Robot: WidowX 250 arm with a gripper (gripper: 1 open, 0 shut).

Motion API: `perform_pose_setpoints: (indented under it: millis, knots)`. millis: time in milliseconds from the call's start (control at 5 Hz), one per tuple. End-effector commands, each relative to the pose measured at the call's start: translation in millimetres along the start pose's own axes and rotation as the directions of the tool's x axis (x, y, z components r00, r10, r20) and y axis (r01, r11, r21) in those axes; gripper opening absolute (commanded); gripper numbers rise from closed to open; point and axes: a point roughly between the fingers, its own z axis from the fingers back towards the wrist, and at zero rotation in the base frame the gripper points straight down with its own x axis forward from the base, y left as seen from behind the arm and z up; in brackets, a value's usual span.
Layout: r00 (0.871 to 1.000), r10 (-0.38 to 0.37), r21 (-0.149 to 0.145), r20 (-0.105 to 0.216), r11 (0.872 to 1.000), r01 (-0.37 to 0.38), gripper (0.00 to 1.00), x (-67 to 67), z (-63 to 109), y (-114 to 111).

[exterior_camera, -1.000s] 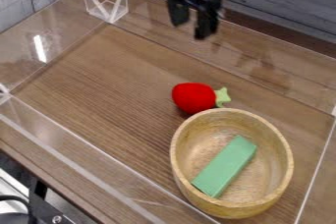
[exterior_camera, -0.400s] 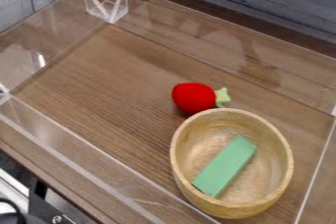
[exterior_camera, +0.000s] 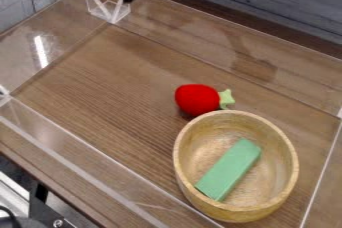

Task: Move the red object to the right side of the table

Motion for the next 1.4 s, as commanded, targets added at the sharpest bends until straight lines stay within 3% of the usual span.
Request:
perform_pose_setpoints:
  millis: [0,400,1200]
  knots:
    - [0.998,0.001,0.043,0.07,0.999,-0.004,1.0,9.2,22.5,14]
    - [0.998,0.011,0.036,0.067,0.999,-0.013,1.0,3.5,10.6,16]
    - [0.998,0.025,-0.023,0.054,0.999,-0.024,1.0,-0.5,11.7,-1]
